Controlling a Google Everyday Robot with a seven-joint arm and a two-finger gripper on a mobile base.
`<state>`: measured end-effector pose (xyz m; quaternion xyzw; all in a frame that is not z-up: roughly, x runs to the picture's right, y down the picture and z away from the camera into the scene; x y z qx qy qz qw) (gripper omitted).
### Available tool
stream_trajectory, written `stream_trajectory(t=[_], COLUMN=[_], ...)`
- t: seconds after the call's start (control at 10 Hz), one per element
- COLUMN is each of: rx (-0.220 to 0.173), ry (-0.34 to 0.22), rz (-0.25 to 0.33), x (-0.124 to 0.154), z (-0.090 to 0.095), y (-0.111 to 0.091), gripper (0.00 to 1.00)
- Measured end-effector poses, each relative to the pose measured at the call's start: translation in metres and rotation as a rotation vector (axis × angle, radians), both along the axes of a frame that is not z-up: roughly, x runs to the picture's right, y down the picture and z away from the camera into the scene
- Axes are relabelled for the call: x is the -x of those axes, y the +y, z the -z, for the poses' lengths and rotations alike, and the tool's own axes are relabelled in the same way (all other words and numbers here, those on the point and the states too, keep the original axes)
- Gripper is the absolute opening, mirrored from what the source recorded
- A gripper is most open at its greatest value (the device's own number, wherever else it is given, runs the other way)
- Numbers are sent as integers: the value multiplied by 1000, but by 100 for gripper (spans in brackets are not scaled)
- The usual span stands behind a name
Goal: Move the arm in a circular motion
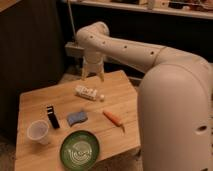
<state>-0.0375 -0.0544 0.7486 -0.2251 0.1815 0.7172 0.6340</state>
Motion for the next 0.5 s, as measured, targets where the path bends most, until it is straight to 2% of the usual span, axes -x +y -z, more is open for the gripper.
stream_trajectory(t=[0.2, 0.3, 0.5], rx=[18, 32, 52], ry=[60, 95, 120], rz=[-65, -101, -136], x=[-46, -73, -100], z=[1, 5, 20], y=[20, 37, 67], gripper=[65, 65, 65])
